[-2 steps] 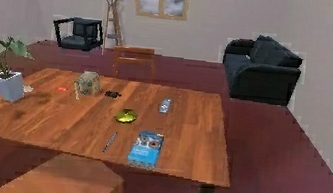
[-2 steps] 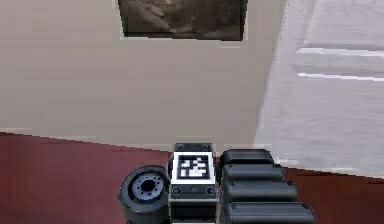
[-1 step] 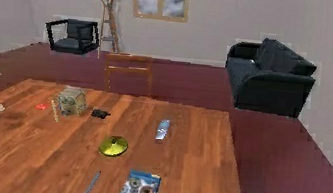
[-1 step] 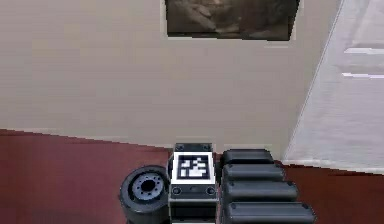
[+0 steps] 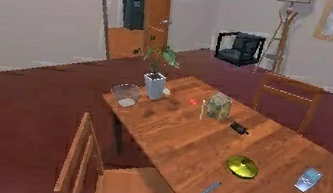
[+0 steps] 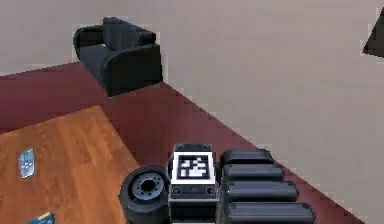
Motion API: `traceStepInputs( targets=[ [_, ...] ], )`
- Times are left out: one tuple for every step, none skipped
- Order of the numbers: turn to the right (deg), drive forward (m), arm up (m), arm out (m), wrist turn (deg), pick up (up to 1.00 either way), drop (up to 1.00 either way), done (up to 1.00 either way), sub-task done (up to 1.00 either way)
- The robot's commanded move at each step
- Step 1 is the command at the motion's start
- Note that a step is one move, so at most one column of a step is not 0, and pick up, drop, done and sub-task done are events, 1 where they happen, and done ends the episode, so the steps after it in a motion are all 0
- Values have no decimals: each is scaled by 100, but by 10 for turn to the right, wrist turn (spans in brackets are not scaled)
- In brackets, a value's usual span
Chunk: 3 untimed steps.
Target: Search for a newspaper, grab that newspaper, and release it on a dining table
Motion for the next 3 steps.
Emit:
traceStepInputs(
  targets=[
    [-450, 0, 0, 0, 0, 0, 0, 0, 0],
    [-120, 0, 0, 0, 0, 0, 0, 0, 0],
    [0, 0, 0, 48, 0, 0, 0, 0, 0]
  ],
)
